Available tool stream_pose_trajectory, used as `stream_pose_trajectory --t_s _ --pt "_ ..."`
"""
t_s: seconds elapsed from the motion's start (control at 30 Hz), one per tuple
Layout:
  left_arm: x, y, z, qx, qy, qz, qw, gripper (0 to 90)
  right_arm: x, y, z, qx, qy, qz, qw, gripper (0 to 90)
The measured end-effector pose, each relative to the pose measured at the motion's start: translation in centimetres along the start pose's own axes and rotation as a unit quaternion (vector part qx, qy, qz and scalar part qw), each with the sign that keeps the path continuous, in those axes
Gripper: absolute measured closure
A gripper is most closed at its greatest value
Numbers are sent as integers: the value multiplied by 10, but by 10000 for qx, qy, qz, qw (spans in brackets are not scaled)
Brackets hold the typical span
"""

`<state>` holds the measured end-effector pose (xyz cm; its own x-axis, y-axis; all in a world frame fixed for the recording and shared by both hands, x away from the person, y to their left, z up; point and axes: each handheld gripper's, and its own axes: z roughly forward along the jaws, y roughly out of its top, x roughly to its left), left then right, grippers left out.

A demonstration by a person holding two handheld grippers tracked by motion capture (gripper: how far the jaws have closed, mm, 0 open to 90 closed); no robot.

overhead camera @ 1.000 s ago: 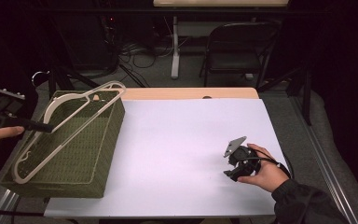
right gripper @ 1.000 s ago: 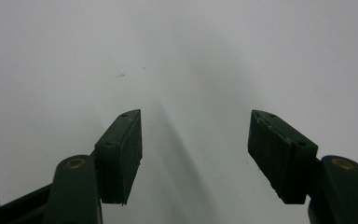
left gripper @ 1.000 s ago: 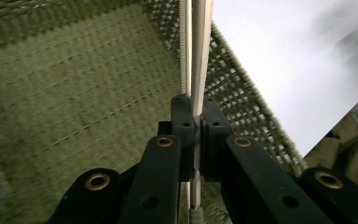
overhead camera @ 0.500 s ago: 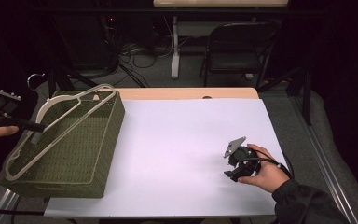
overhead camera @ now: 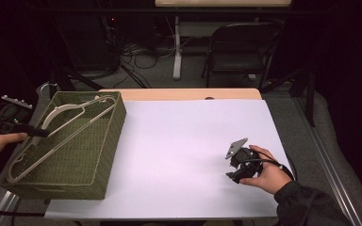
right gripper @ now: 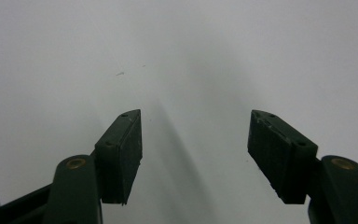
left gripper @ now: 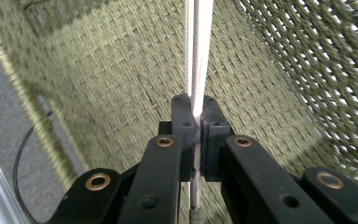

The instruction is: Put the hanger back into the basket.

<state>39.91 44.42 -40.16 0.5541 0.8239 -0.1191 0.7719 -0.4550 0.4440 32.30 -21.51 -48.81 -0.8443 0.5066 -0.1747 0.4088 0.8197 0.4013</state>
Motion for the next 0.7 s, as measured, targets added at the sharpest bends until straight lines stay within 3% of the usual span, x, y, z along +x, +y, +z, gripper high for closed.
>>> stream_pose_trajectory --t_s 0.23,0.3,0.33,0.37,0.47,0.57,0.6,0.67,0.7 --pt "4 -21 23 -102 157 58 9998 871 -1 -3 1 49 18 14 10000 353" --pt "-2 -24 33 87 490 345 9982 871 -1 -3 2 73 31 30 10000 353" --pt "-5 -26 37 118 526 382 9978 870 -1 -3 2 76 35 25 10000 353" --pt "-10 -28 42 153 655 572 9961 867 0 -3 2 75 37 25 10000 353" --pt "-25 -30 42 -134 409 989 9942 693 0 -3 1 49 26 8 10000 353" --pt "-47 -35 32 -405 249 1516 9873 618 0 -4 0 -45 15 6 10000 353" --pt "-52 -36 28 -402 252 1582 9863 587 -1 -3 -3 119 -35 -35 9999 353" --pt "-60 -40 19 -422 244 1680 9846 505 -1 -5 -2 -79 -29 21 10000 353" --pt "-63 -43 15 -426 350 1678 9843 488 -1 -6 -2 -70 -27 67 9999 353"
